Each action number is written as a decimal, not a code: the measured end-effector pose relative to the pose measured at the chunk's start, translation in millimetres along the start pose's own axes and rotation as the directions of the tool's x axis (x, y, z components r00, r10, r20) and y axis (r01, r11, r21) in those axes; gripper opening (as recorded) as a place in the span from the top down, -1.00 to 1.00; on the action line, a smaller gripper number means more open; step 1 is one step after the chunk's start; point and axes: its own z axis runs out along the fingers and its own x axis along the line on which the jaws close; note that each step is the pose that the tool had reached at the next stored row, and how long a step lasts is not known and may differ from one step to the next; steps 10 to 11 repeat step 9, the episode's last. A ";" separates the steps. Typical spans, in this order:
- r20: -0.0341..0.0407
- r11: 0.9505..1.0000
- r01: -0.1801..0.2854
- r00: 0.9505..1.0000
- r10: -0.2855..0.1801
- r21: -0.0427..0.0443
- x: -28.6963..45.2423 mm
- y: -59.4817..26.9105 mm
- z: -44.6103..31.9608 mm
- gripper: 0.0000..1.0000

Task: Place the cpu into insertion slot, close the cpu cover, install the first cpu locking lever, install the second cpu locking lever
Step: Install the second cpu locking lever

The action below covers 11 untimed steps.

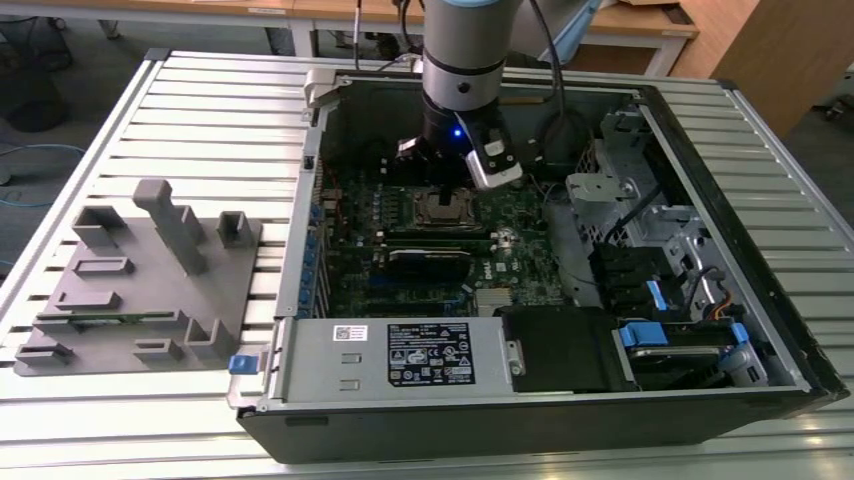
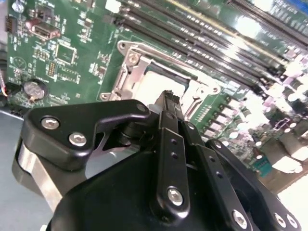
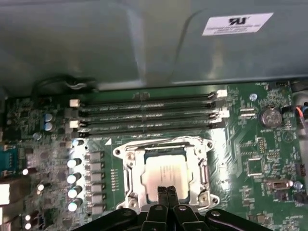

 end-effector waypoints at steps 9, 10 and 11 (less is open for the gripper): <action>0.001 1.000 0.001 1.000 -0.001 0.009 -2.6 5.9 0.9 0.79; 0.001 1.000 0.001 1.000 -0.001 0.009 -2.6 5.9 0.9 0.79; 0.001 1.000 0.001 1.000 -0.001 0.009 -2.6 5.9 0.9 0.79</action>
